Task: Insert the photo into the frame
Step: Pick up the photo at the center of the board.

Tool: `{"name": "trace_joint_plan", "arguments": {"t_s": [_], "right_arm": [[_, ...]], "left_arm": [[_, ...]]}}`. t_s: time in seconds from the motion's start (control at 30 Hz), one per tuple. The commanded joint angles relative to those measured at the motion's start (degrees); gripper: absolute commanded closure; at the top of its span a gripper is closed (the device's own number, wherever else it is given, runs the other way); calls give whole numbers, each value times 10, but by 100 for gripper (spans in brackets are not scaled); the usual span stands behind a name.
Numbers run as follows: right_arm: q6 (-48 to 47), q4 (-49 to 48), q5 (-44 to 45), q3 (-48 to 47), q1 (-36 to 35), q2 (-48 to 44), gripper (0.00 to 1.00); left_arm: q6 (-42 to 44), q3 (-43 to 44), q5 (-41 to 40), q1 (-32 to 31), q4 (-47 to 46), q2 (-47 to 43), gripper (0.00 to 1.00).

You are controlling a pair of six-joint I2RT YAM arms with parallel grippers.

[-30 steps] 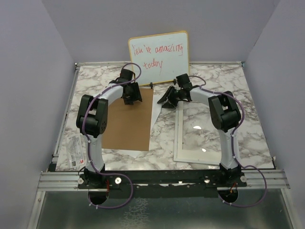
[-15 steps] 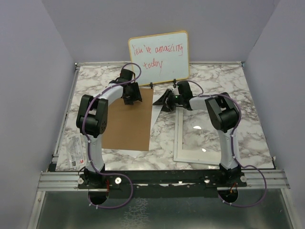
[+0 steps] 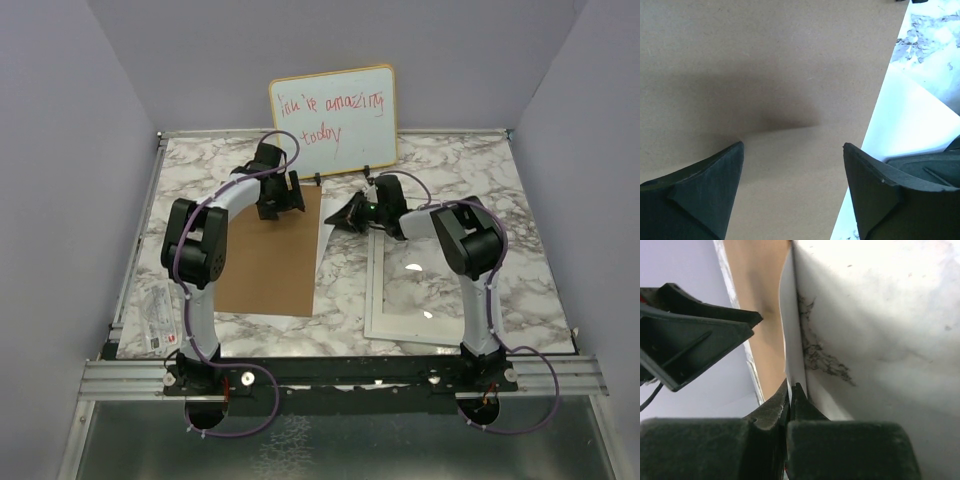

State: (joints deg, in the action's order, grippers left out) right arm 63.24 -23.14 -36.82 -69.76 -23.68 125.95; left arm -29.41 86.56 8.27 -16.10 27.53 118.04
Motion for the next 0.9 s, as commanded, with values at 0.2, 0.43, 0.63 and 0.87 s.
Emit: {"name": "trace_joint_plan", "arguments": {"t_s": [0.2, 0.43, 0.63, 0.87], "right_arm": [[93, -330, -35, 46, -3, -57, 100], [28, -189, -23, 2, -3, -40, 100], [0, -150, -10, 18, -3, -38, 99], [-26, -80, 9, 9, -3, -87, 100]], "left_arm": [[13, 5, -30, 14, 85, -61, 4], [28, 3, -2, 22, 86, -75, 1], [46, -9, 62, 20, 67, -84, 1], [105, -86, 157, -10, -26, -164, 3]]}}
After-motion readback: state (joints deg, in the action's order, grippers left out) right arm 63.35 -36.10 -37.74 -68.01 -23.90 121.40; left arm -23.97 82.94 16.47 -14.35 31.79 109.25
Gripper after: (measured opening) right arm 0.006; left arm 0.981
